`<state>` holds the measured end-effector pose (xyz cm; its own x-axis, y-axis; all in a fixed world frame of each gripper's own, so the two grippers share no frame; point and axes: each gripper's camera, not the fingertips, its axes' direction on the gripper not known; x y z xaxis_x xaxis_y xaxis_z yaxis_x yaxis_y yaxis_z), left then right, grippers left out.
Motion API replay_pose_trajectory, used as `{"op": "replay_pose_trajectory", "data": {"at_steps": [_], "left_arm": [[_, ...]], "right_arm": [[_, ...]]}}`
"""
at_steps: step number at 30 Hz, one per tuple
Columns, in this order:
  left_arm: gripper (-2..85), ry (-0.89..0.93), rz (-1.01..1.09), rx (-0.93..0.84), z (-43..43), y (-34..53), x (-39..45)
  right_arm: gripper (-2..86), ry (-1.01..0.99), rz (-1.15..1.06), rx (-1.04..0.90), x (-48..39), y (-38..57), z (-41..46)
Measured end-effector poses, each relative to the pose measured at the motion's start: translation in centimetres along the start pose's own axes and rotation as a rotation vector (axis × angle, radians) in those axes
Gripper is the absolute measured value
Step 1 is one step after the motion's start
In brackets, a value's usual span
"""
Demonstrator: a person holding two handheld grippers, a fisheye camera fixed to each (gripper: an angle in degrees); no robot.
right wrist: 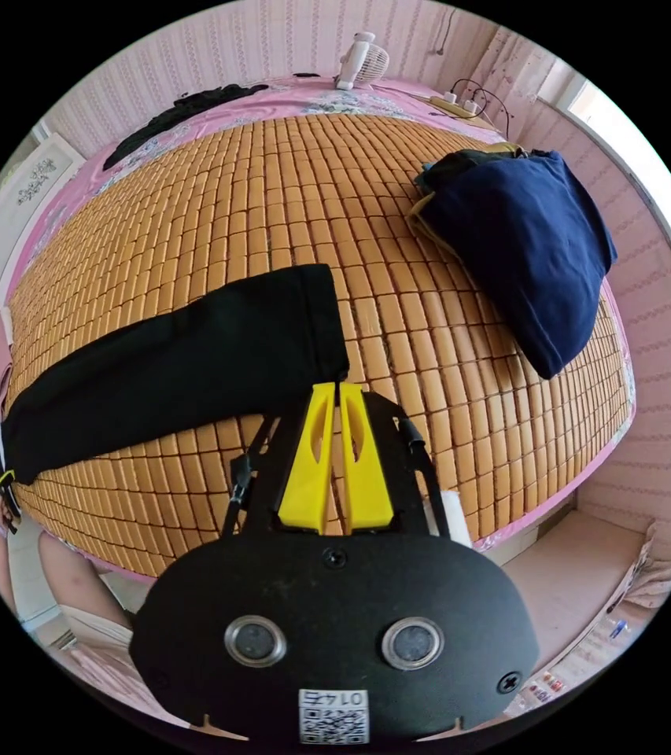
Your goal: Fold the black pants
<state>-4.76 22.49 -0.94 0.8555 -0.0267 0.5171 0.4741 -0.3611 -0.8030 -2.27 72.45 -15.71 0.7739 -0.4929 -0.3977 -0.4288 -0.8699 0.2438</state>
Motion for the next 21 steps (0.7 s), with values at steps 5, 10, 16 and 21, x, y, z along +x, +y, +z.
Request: {"op": "replay_pose_trajectory", "data": {"at_steps": [5,10,16,21], "left_arm": [[-0.9,-0.021,0.016,-0.081,0.0,1.0,-0.2],[-0.7,0.040,-0.014,-0.100,-0.7,4.1,-0.9],[-0.9,0.041,0.100,0.173,-7.3,7.7,2.3],[-0.9,0.192,0.344,0.247,-9.2,7.8,11.9]], "right_arm": [[-0.2,-0.018,0.041,0.022,2.0,5.3,-2.4],[-0.2,-0.049,0.082,-0.008,3.1,10.9,-3.4],[-0.2,-0.024,-0.143,0.181,-3.1,12.3,-8.6],[-0.4,-0.190,-0.614,0.142,-19.5,8.6,-8.0]]}}
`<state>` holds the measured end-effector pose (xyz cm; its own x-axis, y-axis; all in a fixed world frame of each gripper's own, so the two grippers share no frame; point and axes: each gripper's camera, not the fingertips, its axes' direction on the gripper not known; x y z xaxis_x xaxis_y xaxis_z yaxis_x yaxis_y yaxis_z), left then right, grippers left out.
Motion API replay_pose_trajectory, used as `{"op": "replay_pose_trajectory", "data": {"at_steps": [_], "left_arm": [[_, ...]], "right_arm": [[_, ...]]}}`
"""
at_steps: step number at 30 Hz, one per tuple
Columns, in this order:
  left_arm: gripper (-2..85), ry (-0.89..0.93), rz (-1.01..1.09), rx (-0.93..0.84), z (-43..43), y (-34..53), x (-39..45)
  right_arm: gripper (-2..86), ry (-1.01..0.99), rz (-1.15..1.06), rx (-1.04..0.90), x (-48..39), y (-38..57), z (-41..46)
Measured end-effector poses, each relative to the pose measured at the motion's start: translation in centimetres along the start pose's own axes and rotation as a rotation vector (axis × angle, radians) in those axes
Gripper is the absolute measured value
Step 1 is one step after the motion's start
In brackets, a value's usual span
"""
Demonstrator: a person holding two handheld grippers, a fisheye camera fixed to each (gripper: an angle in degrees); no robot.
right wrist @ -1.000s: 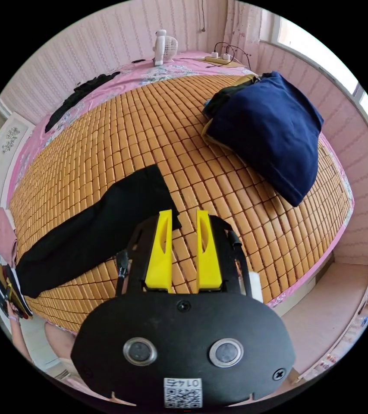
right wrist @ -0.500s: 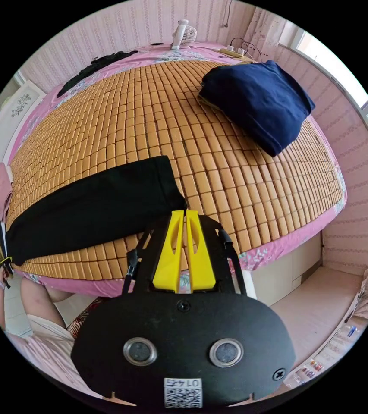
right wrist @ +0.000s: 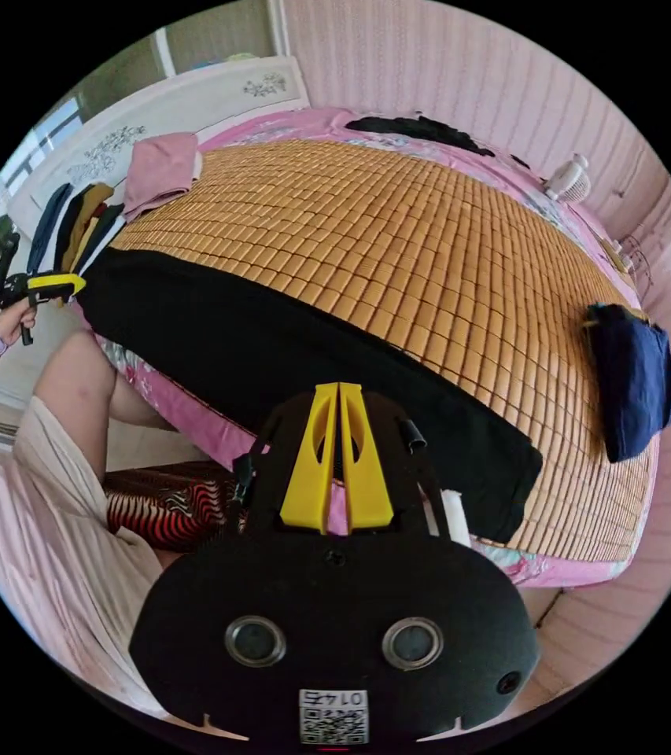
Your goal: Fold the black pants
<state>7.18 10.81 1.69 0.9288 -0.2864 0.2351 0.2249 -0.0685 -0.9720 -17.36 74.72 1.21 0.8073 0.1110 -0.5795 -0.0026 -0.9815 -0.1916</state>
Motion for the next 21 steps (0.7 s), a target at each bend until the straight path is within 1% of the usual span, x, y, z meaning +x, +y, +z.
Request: {"op": "replay_pose_trajectory", "data": {"at_steps": [3,6,10,12,14,17,19,21], "left_arm": [[-0.8,0.116,0.065,0.021,2.2,-2.7,5.3],[-0.7,0.205,0.086,0.030,4.1,-4.9,8.9],[-0.8,0.268,0.119,0.006,6.2,-6.6,12.2],[-0.7,0.272,0.142,0.005,6.4,-6.9,13.3],[-0.8,0.281,0.154,0.012,6.4,-7.1,14.1],[-0.8,0.311,0.174,0.022,6.4,-7.1,15.3],[-0.8,0.310,0.190,0.011,6.9,-6.9,16.3],[-0.8,0.283,0.207,-0.016,7.6,-6.7,17.2]], "right_arm": [[-0.5,0.025,-0.055,-0.050,-2.5,-5.3,2.7],[-0.4,0.043,-0.035,-0.143,-2.5,-8.9,5.1],[0.0,-0.026,0.035,-0.129,-1.4,-10.8,4.9],[0.9,0.030,0.083,-0.026,-0.8,-10.7,2.8],[3.1,0.071,0.103,0.018,-0.1,-10.2,1.5],[10.0,0.084,0.093,-0.024,0.6,-9.9,2.1],[10.4,0.097,0.084,-0.106,0.6,-10.4,3.6],[7.1,0.063,0.081,-0.117,0.7,-11.4,3.7]]}}
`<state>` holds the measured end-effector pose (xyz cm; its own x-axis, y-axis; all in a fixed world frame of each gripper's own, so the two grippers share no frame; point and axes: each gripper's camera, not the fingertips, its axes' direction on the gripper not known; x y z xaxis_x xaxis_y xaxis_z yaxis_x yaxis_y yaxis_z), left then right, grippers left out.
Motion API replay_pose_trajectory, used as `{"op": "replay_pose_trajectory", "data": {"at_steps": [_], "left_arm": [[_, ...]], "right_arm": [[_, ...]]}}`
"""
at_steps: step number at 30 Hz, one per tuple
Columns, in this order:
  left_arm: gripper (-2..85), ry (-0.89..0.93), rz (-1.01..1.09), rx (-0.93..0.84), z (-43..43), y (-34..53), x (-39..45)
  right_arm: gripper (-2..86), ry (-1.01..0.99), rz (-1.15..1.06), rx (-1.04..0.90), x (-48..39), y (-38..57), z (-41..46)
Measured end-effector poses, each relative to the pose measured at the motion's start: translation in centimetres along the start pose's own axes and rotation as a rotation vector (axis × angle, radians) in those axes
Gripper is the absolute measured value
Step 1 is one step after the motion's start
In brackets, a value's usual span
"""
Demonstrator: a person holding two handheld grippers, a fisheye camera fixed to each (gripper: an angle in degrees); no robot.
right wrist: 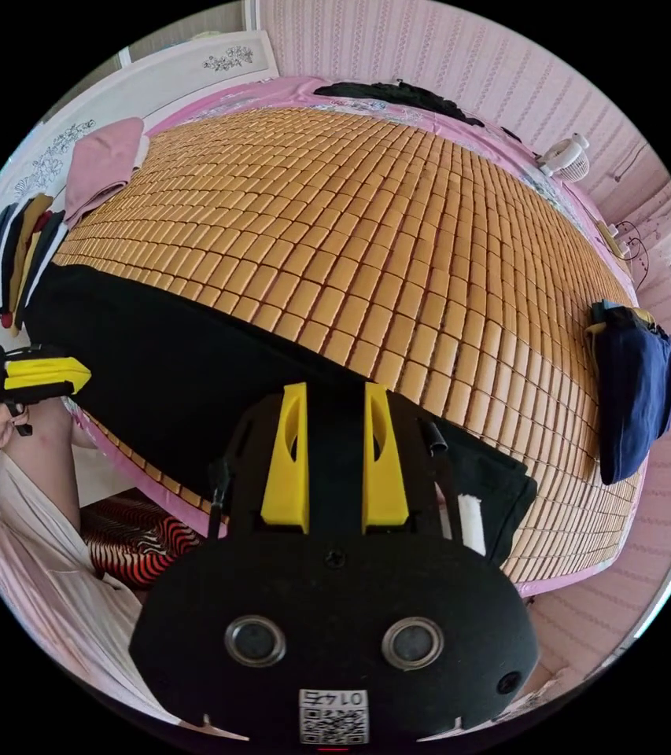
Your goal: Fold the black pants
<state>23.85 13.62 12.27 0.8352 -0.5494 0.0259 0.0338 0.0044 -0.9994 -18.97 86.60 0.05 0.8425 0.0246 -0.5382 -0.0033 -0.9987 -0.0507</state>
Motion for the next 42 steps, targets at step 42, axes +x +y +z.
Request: {"op": "replay_pose_trajectory", "data": {"at_steps": [42], "left_arm": [[-1.0,-0.038,0.032,0.047,0.7,6.7,6.0]], "right_arm": [[-1.0,0.132,-0.792,-0.485,-29.3,-20.7,1.9]]}}
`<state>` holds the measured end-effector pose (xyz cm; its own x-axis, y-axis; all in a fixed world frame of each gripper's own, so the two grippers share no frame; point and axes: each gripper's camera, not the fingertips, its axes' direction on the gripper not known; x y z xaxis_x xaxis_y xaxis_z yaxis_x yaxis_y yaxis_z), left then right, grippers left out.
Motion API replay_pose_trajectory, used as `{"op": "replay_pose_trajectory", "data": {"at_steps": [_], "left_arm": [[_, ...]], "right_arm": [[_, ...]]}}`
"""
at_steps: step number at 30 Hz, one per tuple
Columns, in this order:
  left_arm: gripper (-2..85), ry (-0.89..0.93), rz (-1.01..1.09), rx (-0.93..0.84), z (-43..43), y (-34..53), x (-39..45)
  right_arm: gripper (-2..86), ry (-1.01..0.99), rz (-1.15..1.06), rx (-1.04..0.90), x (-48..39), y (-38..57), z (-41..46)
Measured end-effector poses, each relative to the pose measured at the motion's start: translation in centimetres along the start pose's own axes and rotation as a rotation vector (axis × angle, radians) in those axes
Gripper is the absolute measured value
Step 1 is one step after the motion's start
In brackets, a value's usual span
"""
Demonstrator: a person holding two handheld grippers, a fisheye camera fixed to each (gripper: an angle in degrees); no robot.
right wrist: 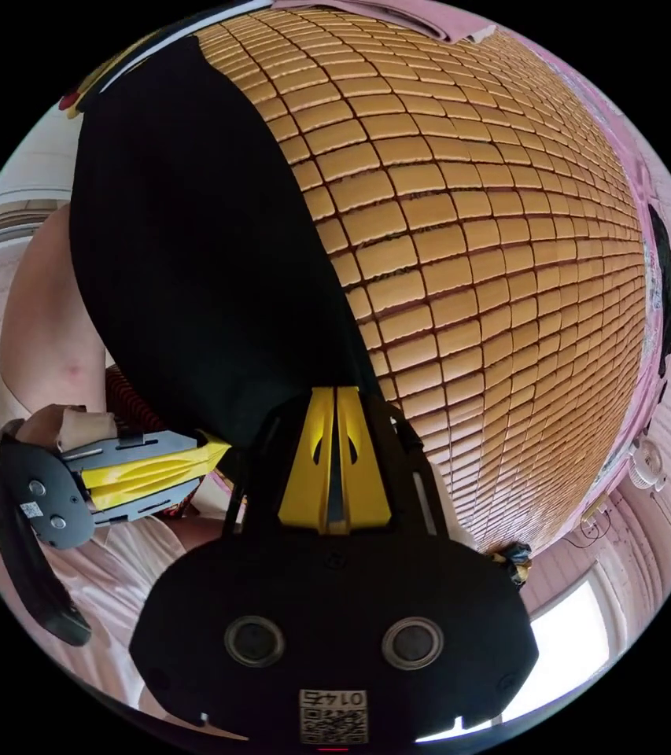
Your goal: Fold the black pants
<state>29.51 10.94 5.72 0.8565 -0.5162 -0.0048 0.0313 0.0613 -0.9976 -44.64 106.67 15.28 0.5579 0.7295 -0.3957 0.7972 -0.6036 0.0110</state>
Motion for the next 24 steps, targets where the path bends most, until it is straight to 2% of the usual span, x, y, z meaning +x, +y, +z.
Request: {"op": "replay_pose_trajectory", "data": {"at_steps": [3,7,10,11,12,15,17,19,21,24], "left_arm": [[-1.0,-0.001,-0.007,0.002,0.1,0.5,0.2],[-1.0,-0.019,-0.079,0.029,-0.4,1.5,0.7],[-1.0,-0.030,-0.055,0.034,-1.6,2.9,2.1],[-1.0,-0.029,-0.058,0.045,-1.9,3.4,2.3],[-1.0,-0.031,-0.068,0.087,-2.8,4.3,2.5],[-1.0,-0.022,-0.102,0.148,-4.7,6.2,2.1],[-1.0,-0.026,-0.135,0.144,-5.3,7.1,1.4],[-1.0,-0.039,-0.197,0.144,-5.9,8.0,0.1],[-1.0,-0.034,-0.249,0.146,-6.4,8.5,-1.0],[-1.0,-0.035,-0.313,0.119,-6.8,8.7,-2.7]], "right_arm": [[-1.0,0.109,-0.023,0.001,-1.9,0.8,1.1],[-1.0,0.092,0.046,0.081,-2.1,3.5,2.3],[-0.9,-0.043,0.175,0.302,-0.9,8.6,3.4],[-0.8,-0.111,0.241,0.445,-0.6,12.0,4.0],[-0.7,-0.187,0.365,0.600,-0.3,16.4,4.8],[0.2,-0.364,0.717,0.826,-0.5,28.0,8.8],[1.9,-0.337,0.823,0.868,-1.9,34.5,11.4],[4.9,-0.214,0.933,0.829,-3.3,40.1,13.9],[8.8,-0.065,1.132,0.664,-4.0,46.4,17.7],[14.3,-0.057,1.322,0.552,-3.8,53.1,22.4]]}}
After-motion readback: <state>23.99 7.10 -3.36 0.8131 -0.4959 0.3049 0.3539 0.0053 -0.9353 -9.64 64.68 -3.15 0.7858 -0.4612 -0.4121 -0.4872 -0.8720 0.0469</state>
